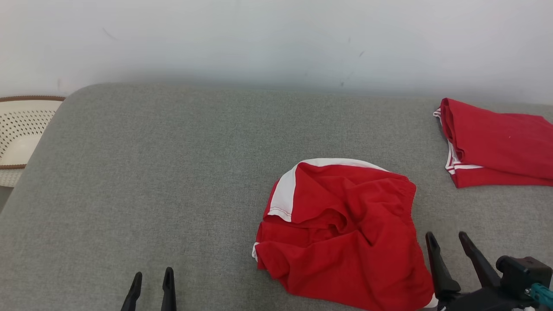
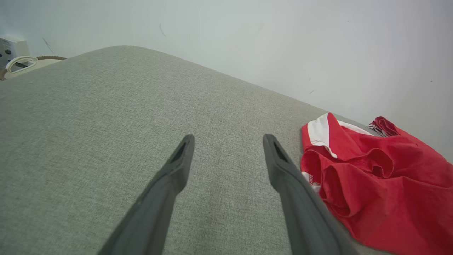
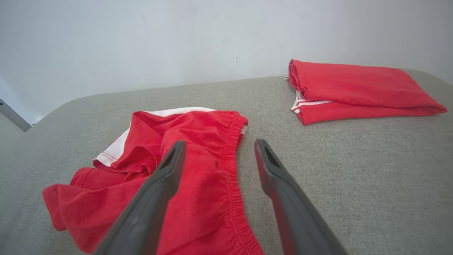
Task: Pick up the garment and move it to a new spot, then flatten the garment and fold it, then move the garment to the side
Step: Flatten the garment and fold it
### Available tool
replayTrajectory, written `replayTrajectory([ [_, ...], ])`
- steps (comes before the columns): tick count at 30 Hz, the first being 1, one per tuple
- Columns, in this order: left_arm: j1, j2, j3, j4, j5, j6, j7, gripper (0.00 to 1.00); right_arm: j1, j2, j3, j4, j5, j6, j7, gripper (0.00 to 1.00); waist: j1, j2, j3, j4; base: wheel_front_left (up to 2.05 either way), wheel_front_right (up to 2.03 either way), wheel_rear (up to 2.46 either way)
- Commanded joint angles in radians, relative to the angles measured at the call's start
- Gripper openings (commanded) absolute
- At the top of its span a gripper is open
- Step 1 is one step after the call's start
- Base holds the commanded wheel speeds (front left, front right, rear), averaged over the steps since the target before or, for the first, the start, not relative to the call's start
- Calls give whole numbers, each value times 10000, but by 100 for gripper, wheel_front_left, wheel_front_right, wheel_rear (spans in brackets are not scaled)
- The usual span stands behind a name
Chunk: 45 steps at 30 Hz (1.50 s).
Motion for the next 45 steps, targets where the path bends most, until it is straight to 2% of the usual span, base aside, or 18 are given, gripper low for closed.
replayTrajectory([
  [1,-29,1,46,-1,39,-33,-34,100,-101,23,34,83,-89,5,-198,100,0,0,-17,-14,0,0,0],
  [2,-8,1,47,-32,87,-36,-34,100,-270,79,145,156,-184,5,-707,100,0,0,-51,-35,0,0,0],
  [9,16,1,-72,-100,210,-15,-34,100,-538,325,414,643,-513,5,-2292,100,0,0,-170,-126,0,0,0],
  [14,-207,1,-218,90,433,-321,-34,100,-594,465,616,1220,-750,5,-3018,100,0,0,-184,-277,0,0,0],
  [17,-440,1,-627,406,681,-641,-34,100,-750,537,882,1754,-752,5,-3336,100,0,0,-109,-481,0,0,0],
  [24,-1172,3,-1437,1471,962,-1165,-35,100,-1102,588,1192,2343,-627,5,-3679,100,0,0,189,-977,0,0,0],
  [38,-2268,13,-1969,3095,880,-1423,-34,100,-1610,603,1560,3012,-327,5,-3978,100,0,0,559,-1850,0,0,0],
  [39,-2351,41,-2000,3192,892,-1418,-34,79,-1604,603,1577,3047,-301,5,-3994,100,0,0,556,-1877,0,0,0],
  [40,-2483,76,-1983,3237,909,-1421,-35,14,-1588,603,1593,3089,-290,5,-4002,100,0,0,547,-1895,0,0,0],
  [41,-2548,117,-2001,3281,930,-1421,-35,0,-1581,604,1605,3126,-278,5,-4024,100,0,0,541,-1899,0,0,0],
  [45,-2830,333,-1917,3058,1100,-1429,-34,0,-1588,603,1592,3238,-216,5,-4098,100,0,0,512,-1788,0,0,0],
])
